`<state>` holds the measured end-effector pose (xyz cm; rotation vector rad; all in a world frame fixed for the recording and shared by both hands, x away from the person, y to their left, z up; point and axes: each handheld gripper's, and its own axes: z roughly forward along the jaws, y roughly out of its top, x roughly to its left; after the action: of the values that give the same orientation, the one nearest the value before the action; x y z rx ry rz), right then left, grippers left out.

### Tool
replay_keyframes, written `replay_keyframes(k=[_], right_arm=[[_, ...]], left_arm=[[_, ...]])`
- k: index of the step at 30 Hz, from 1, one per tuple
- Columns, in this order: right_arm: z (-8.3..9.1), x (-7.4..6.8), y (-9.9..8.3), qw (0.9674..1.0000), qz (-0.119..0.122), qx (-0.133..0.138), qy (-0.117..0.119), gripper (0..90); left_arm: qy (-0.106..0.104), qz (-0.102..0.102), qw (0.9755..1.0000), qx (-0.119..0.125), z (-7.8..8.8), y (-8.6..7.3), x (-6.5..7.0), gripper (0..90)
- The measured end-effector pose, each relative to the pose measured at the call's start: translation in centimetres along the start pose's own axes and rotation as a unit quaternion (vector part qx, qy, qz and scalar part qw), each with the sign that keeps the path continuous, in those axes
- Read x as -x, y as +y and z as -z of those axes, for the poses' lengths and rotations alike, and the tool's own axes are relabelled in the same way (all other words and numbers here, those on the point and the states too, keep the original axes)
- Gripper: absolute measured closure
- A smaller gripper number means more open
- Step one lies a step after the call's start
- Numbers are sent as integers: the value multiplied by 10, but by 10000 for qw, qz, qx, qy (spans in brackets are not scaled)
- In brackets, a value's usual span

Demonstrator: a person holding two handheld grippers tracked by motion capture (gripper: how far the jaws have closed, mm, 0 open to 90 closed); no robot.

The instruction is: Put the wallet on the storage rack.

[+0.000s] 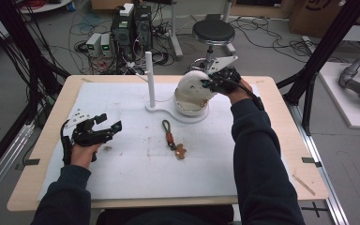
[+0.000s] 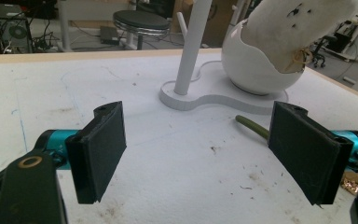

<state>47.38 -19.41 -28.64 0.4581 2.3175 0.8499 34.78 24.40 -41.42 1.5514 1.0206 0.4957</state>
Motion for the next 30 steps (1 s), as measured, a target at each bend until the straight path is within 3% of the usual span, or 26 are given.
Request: replay_keyframes(k=[8,11,19,22,23,24,25,27,28,29,30], right_arm=[[-11,-10,4,9993,334,-170,-57,771],[-24,-21,8,9976,572,-389,-26,771],[-49,-37,10,9929,884,-797,-4,771],[-54,-39,6,9942,780,-741,-54,772],[-55,-37,1,9965,590,-586,-46,771],[-55,-37,1,9965,590,-586,-46,771],[-54,-36,-6,9985,368,-404,57,765],[-51,-33,-13,9995,54,-255,188,671],[-51,-33,-13,9995,54,-255,188,671],[-46,-30,-19,9989,-457,-18,125,512],[-41,-29,-24,9977,-658,168,42,495]], left_arm=[[-10,27,10000,15,0,0,0,192],[-16,43,10000,19,1,0,0,193],[-17,73,10000,23,0,0,-1,192],[-20,62,10000,26,0,-1,-1,193],[-35,63,10000,16,0,-1,-1,192],[-35,63,10000,16,0,-1,-1,193],[-56,61,10000,-6,0,-1,-1,193],[-58,61,10000,-1,0,-1,-1,192],[-68,70,10000,-3,0,-1,-1,192],[-69,65,10000,-1,0,-1,-1,192],[-96,86,9999,18,-1,-1,-1,191]])
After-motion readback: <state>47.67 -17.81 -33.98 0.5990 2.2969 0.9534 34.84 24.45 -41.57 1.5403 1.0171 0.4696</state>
